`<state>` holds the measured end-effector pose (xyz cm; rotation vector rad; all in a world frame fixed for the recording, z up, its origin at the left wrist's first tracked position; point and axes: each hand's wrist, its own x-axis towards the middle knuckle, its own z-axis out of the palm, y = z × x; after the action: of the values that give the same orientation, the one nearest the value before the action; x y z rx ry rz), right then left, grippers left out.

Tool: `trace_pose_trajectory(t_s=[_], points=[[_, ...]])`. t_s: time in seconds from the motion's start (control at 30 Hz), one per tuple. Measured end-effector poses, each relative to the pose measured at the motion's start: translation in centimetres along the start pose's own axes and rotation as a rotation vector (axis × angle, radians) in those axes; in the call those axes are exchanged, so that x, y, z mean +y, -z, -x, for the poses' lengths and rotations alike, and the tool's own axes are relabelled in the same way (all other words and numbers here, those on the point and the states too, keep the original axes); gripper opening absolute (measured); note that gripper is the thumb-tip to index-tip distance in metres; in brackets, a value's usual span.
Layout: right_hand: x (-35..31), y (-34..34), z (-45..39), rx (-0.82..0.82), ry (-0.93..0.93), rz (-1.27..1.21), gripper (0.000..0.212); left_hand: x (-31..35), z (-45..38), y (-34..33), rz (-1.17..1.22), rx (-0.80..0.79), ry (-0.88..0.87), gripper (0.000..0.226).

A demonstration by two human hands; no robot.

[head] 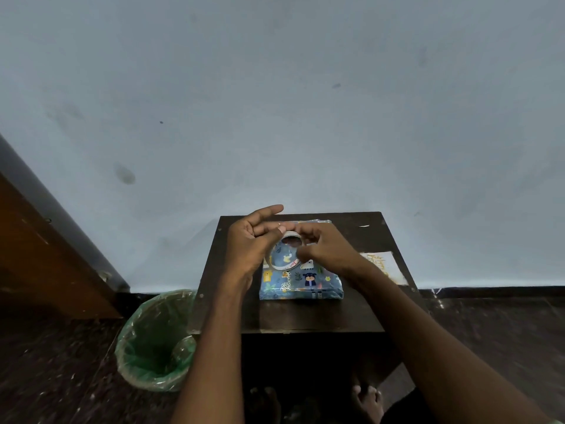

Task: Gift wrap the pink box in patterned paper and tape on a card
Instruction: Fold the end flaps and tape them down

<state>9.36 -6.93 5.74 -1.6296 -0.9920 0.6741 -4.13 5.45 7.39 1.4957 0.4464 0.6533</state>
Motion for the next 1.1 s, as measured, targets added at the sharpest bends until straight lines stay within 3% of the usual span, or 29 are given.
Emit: trace_pose_trajectory(t_s=[0.07, 0.13, 0.5, 0.77, 0.87, 0.93, 1.1], points=[[0.5, -0.2, 0.0, 0.018, 0.01, 0.054, 0.019, 0.1, 0.0, -0.2, -0.011, 0.004, 0.005, 0.04], [0.8, -0.2, -0.1, 0.081, 0.022, 0.091, 0.013, 0.0, 0.0, -0.3, -0.025, 0.021, 0.018, 0.043], [0.9, -0.3, -0.5, 0.256, 0.214, 0.423, 0.011, -0.2, -0.6, -0.8, -0.047, 0.12, 0.082, 0.056], [1.0, 0.4, -0.3, 0.25, 0.284, 0.406, 0.017, -1.9, -1.5, -0.9, -0.221, 0.194, 0.079, 0.087], [1.2, 0.7, -0.3, 0.284, 0.269, 0.416, 0.017, -2.8, -2.0, -1.2, -0.384, 0.262, 0.067, 0.063], [1.6, 1.2, -0.4, 0.328, 0.21, 0.374, 0.012, -3.2, -2.4, -1.5, -0.317, 0.297, 0.064, 0.049], [2.7, 3.9, -0.5, 0.61, 0.045, 0.239, 0.003, -3.9, -3.4, -3.4, -0.341, 0.313, 0.038, 0.044]])
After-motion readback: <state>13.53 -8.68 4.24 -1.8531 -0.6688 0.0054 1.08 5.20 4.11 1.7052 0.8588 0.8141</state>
